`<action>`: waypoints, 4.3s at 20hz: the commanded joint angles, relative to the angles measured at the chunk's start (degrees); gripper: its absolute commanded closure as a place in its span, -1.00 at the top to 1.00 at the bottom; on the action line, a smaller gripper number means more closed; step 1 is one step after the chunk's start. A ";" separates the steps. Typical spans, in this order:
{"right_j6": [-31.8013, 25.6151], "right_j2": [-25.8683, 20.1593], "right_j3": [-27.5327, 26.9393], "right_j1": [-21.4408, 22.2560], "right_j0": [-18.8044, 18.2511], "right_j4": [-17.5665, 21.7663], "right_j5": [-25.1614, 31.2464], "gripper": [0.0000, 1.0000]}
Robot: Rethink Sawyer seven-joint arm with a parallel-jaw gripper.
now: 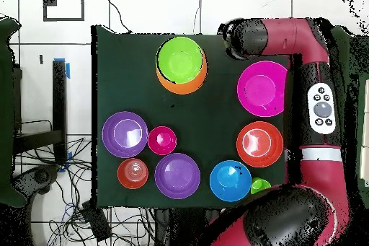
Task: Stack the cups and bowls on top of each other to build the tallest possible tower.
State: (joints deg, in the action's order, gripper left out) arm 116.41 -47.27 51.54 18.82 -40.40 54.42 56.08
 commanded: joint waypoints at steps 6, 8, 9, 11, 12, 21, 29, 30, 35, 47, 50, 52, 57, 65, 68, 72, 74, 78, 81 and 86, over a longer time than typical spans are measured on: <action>-9.33 7.37 4.09 2.34 0.24 0.07 -0.49 1.00; -8.95 7.65 4.63 3.04 0.32 -0.73 0.18 1.00; -8.65 7.85 5.09 3.43 0.30 -1.28 0.61 1.00; -7.89 8.31 6.05 4.08 0.29 -2.46 1.45 1.00; -7.31 8.60 6.64 4.27 0.26 -3.00 1.47 1.00; -2.91 10.87 9.40 6.10 1.00 -6.59 0.91 1.00; 3.47 15.02 11.89 5.21 2.04 -8.42 -0.27 1.00; 3.98 15.43 11.57 4.66 2.15 -9.13 0.64 1.00; 6.41 17.63 11.88 3.97 3.00 -10.52 -0.58 1.00; 11.29 21.00 13.40 3.57 4.76 -15.70 -5.93 1.00; 11.71 21.73 14.38 4.13 5.16 -17.67 -6.89 1.00; 11.70 22.28 14.68 4.47 5.58 -18.89 -7.25 1.00; 11.35 23.60 15.59 5.28 6.34 -21.71 -7.99 1.00; 11.33 27.44 13.50 3.07 8.33 -22.57 -10.60 1.00; 12.27 29.49 13.48 2.44 9.34 -22.05 -11.99 1.00; 13.34 32.59 13.02 2.09 11.03 -21.64 -12.81 1.00; 13.69 34.16 12.66 2.08 11.95 -21.57 -13.14 1.00; 13.87 36.07 12.79 1.71 12.94 -22.70 -14.56 1.00; 14.00 37.03 13.05 1.27 13.42 -23.63 -15.92 1.00; 14.03 37.90 13.51 0.23 13.92 -25.49 -18.49 1.00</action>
State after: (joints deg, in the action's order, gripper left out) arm 118.07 -10.28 61.94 23.51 -28.13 30.46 40.96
